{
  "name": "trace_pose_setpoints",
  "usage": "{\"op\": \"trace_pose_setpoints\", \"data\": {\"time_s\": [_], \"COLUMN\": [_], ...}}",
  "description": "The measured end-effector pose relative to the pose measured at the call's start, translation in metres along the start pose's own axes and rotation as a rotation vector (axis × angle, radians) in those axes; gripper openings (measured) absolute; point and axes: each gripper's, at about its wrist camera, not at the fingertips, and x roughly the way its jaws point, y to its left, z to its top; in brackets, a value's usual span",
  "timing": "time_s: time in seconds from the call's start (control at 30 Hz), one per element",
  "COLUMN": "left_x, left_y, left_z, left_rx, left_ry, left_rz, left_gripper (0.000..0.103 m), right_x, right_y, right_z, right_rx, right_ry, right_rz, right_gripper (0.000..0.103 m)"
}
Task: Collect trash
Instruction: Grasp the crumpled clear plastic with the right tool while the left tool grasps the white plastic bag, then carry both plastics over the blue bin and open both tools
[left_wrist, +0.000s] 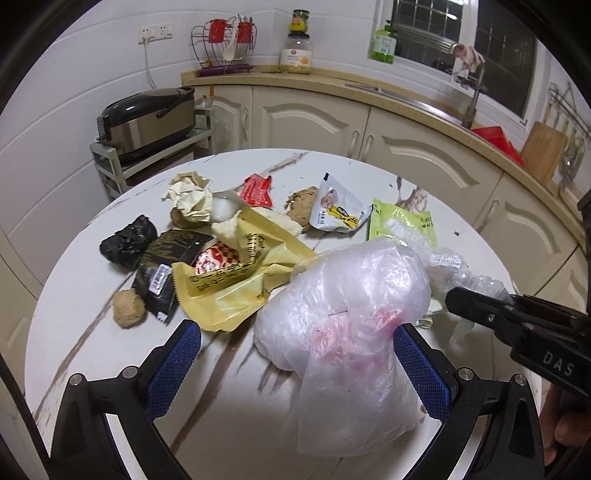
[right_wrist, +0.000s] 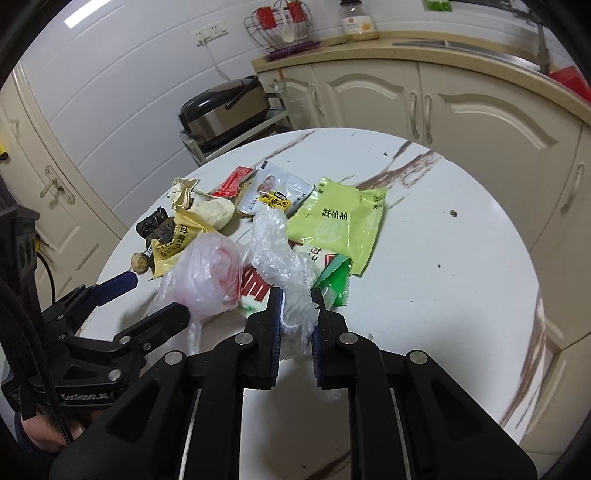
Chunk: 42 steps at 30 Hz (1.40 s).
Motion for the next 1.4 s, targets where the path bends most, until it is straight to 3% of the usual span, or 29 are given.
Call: {"op": "trace_pose_setpoints", "data": {"time_s": [0.07,0.2,0.3,0.33,0.37,0.4,0.43,0.5,0.53,0.77,1.13,1.4], "left_x": [0.008,0.02,0.024,0.028,0.03,0.034,0.037,0.039,0.039,0.03,-0.029,-0.09], "left_y": [-0.005,-0.013,-0.013,-0.013,-0.014,-0.014,-0.014,-0.015,-0.015,0.001,0.005,-0.028], "left_z": [0.003,0.007,0.01,0.011,0.011,0.011,0.011,0.011,0.01,0.005,-0.01,-0.011], "left_rx": [0.01,0.022,0.02,0.021,0.019,0.017,0.015,0.019,0.02,-0.046,-0.04,0.013], "left_ry": [0.009,0.008,0.003,0.005,0.005,0.009,0.015,0.005,0.0,-0.025,-0.107,-0.234], "left_rz": [-0.007,-0.01,-0.018,-0.024,-0.033,-0.054,-0.072,-0.07,-0.074,-0.112,-0.096,-0.126], "left_gripper": [0.102,0.102,0.102,0.101,0.093,0.076,0.073,0.067,0.065,0.052,0.05,0.05], "right_x": [0.0,-0.002,-0.004,-0.002,0.0,0.002,0.008,0.02,0.023,-0.007,-0.043,-0.083], "right_y": [-0.001,-0.005,-0.005,-0.004,-0.003,-0.002,-0.002,-0.002,-0.004,-0.016,-0.025,-0.032], "right_z": [-0.002,0.001,0.011,0.015,0.019,0.021,0.026,0.03,0.03,0.023,0.012,0.006], "right_rx": [-0.004,-0.012,-0.034,-0.046,-0.056,-0.062,-0.068,-0.076,-0.066,0.0,0.047,0.064], "right_ry": [0.005,-0.003,-0.022,-0.024,-0.024,-0.021,-0.012,0.018,0.023,-0.064,-0.128,-0.21], "right_rz": [-0.007,-0.032,-0.041,-0.042,-0.041,-0.041,-0.042,-0.042,-0.045,0.0,0.02,0.028], "right_gripper": [0.024,0.031,0.045,0.049,0.05,0.05,0.048,0.024,0.018,0.018,0.018,0.018]}}
